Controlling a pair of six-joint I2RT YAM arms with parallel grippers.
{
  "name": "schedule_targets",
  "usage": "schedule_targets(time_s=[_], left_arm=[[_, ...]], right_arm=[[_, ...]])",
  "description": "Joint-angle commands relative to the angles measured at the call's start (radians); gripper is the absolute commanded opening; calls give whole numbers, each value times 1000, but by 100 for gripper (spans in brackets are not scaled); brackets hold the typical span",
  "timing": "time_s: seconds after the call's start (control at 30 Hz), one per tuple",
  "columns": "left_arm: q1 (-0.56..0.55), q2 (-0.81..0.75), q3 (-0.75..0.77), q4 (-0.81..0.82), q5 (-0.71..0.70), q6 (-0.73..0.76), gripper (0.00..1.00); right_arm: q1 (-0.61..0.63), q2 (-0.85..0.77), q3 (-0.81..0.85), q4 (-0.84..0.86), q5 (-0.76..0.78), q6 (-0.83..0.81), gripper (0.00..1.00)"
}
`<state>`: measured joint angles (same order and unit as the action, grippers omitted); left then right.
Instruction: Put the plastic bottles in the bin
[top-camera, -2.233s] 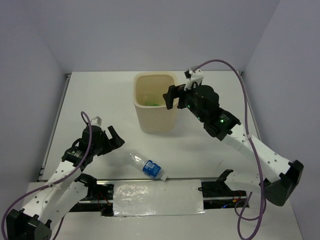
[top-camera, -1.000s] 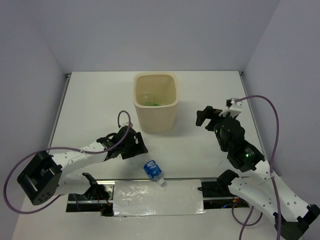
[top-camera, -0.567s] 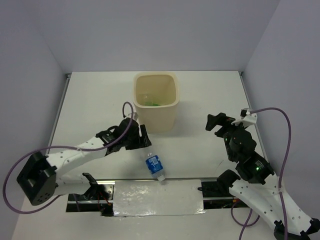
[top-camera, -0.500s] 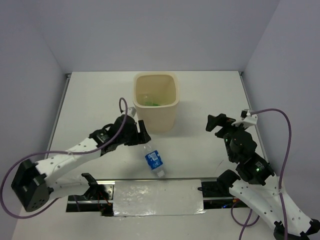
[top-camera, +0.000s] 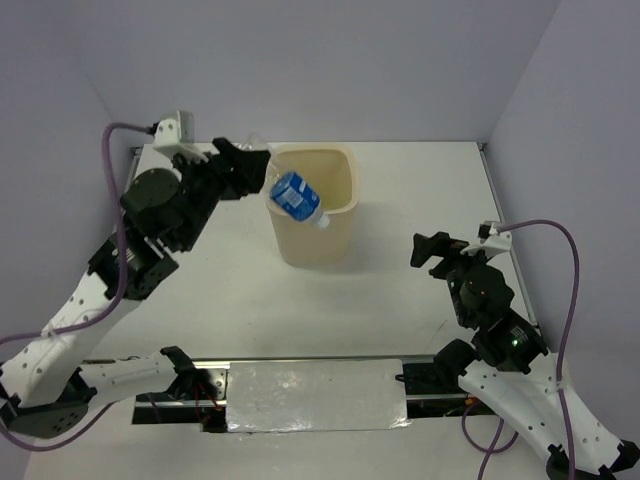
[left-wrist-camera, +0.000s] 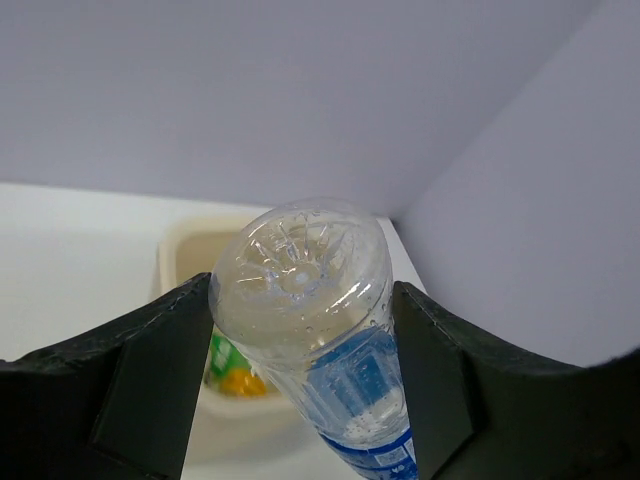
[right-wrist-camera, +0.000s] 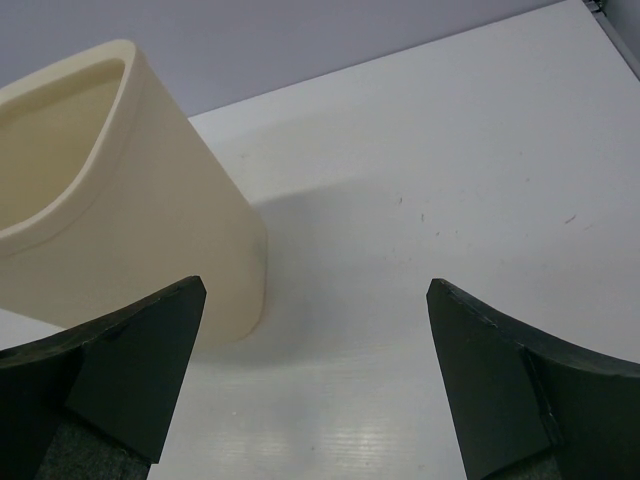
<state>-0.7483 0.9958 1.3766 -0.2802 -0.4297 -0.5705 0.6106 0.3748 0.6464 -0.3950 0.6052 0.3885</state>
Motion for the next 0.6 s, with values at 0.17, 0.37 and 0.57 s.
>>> schedule_targets(time_s=[0.17, 0.37, 0.57], left_arm=[[141, 375, 314, 75, -141, 104, 16], [175, 448, 245, 91, -101, 75, 61], [179, 366, 211, 116, -58, 98, 99]], right_arm=[[-5, 27, 1, 38, 27, -31, 100], [-5, 50, 4, 33, 41, -31, 100], [-5, 55, 1, 36, 47, -20, 100]])
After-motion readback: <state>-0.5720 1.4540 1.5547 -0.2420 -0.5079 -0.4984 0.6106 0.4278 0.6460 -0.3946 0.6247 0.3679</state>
